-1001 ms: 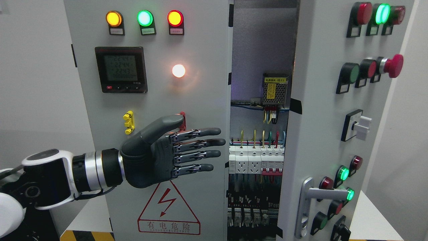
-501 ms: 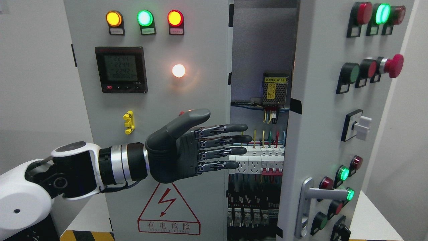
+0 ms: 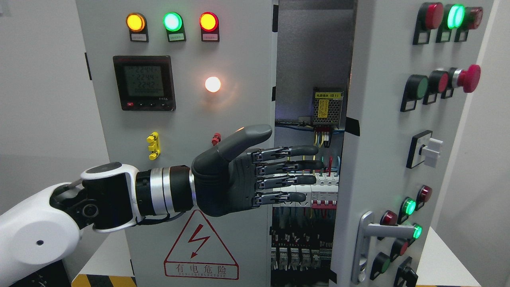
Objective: Open door with both hands
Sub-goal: 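Insert the left hand fingers into the gap behind the door edge, then push the door edge outward with the left hand, swinging it open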
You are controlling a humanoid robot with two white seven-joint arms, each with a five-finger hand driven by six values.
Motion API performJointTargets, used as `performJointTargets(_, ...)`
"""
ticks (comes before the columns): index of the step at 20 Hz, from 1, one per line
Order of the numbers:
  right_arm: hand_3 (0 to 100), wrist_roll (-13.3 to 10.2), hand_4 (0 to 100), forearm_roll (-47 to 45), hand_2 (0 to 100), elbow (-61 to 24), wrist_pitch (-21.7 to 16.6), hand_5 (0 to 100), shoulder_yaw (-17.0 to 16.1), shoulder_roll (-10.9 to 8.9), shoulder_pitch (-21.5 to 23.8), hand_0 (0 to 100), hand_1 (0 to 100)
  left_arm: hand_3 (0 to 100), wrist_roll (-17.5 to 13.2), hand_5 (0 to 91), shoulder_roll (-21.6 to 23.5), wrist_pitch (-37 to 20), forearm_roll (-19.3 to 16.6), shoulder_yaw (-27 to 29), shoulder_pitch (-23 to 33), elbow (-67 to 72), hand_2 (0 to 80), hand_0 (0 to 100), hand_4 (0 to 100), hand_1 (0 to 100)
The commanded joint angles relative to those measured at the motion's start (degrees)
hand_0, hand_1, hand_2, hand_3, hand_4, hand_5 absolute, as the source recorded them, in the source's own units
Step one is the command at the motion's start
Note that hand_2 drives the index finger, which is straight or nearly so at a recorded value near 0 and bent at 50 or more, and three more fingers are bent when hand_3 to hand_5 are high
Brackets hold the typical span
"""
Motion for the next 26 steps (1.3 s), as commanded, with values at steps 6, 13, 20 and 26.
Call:
performJointTargets(6,0,-0.6,0,0.0,0,0.0,-0.2,0,1.0,0.43,0.0,51,17,0,0.0,0.0,-4.0,1.1,6.3,2.2,0.3,1.5,0.0,12,0,39)
performJointTargets(13,0,-0.9,0,0.0,0,0.0,-0.3,0,1.1,0.52,0.1,51,17,0,0.0,0.0,-6.4,1.2,6.4,3.9,0.8,1.6,0.0,12,0,39)
performJointTargets(20,0,-1.0,0,0.0,0,-0.1,-0.3,0,1.1,0.52,0.1,51,17,0,0.0,0.0,-10.5,1.9,6.0,4.5,0.5,4.4,0.0,12,0,39)
performJointTargets(26,0,-1.1,0,0.0,0,-0.1,-0.3,0,1.0,0.52,0.1,51,17,0,0.1,0.0,-14.0,2.0,5.0,5.7,0.4,4.4,0.0,12,0,39)
